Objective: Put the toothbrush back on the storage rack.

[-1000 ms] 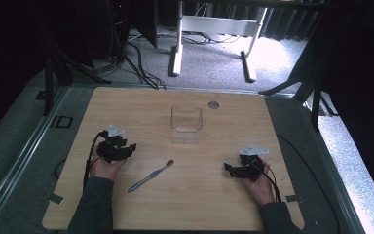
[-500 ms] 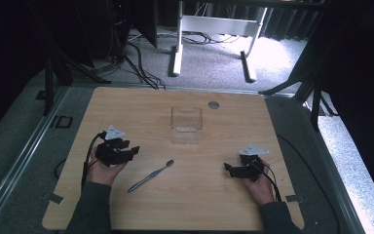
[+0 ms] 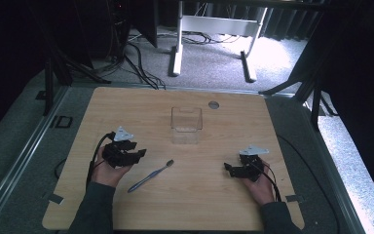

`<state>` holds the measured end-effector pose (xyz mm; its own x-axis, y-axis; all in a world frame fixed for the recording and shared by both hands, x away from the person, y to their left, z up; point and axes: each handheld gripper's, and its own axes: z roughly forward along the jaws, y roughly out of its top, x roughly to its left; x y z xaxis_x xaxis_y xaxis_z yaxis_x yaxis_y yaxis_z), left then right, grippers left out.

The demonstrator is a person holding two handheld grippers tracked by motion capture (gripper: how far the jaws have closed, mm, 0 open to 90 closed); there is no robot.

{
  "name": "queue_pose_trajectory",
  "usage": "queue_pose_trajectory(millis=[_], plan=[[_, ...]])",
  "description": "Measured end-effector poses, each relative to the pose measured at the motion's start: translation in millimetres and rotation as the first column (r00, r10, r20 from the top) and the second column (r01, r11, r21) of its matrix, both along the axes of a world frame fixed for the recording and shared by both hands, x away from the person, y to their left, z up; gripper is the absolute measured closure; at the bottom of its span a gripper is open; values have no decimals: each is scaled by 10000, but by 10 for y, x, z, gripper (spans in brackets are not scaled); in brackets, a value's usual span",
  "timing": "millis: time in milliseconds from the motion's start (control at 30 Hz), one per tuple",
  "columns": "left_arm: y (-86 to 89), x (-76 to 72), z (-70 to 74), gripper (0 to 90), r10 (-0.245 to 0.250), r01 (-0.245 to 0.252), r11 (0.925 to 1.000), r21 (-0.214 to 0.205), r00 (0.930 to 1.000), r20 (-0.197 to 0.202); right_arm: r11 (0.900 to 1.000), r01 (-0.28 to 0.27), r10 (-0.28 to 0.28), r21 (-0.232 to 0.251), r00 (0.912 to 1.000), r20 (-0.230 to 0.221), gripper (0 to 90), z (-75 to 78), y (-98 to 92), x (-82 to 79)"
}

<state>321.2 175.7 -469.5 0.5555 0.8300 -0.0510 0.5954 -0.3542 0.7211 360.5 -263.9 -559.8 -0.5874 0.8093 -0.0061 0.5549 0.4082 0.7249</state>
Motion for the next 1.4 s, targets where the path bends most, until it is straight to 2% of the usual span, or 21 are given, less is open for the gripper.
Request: queue_pose_trajectory(millis=[367,533,700,933,1000,1167,1400], plan=[[-121,-2,-23,559,-579,583,9979,293,9982,-164,10000,2,-2,6,10000,-3,186,0,0,0],[-208,11,-57,569,-924,943,9942,511,9950,-374,10000,0,0,-1,10000,0,186,0,0,0],[-275,21,-27,573,-1222,1258,9900,644,9908,-574,10000,1,-1,-1,10000,-1,186,0,0,0],[-303,8,2,573,-1314,1359,9881,724,9892,-646,10000,1,-1,3,10000,-1,186,0,1,0],[-335,15,5,576,-1481,1548,9845,819,9855,-825,10000,-2,2,0,10000,5,186,0,0,0],[-399,14,34,585,-1666,1757,9798,957,9813,-966,10000,3,-3,3,10000,-4,186,0,1,0],[-459,20,90,586,-1733,1864,9747,1236,9788,-1094,10000,13,-13,15,10000,-6,186,0,2,0]])
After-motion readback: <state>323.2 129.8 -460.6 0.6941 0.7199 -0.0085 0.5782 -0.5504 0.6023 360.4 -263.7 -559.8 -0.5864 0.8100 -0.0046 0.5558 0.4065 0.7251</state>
